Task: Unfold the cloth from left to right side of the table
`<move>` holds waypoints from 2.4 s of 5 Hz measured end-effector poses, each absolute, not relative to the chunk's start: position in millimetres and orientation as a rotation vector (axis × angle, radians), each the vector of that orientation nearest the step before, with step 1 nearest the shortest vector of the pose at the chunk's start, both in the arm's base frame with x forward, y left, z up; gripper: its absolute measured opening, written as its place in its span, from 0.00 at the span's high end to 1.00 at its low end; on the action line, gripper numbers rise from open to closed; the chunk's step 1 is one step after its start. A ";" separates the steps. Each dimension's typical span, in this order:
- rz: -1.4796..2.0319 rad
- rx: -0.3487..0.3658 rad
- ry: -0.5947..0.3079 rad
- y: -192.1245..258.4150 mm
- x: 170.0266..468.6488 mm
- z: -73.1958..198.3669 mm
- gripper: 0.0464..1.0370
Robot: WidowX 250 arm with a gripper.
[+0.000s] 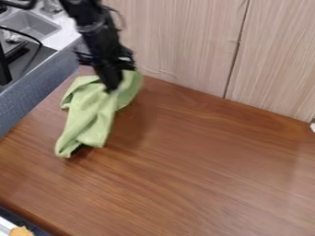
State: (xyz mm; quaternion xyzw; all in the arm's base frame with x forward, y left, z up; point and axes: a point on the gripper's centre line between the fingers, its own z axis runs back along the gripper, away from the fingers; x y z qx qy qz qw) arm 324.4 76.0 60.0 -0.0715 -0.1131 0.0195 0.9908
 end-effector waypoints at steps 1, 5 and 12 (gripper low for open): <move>-0.020 -0.169 -0.211 44.3 316.3 50.8 0.96; -0.037 -0.125 -0.219 1.9 305.1 -22.5 0.94; -0.073 -0.144 -0.319 13.2 295.6 53.1 0.04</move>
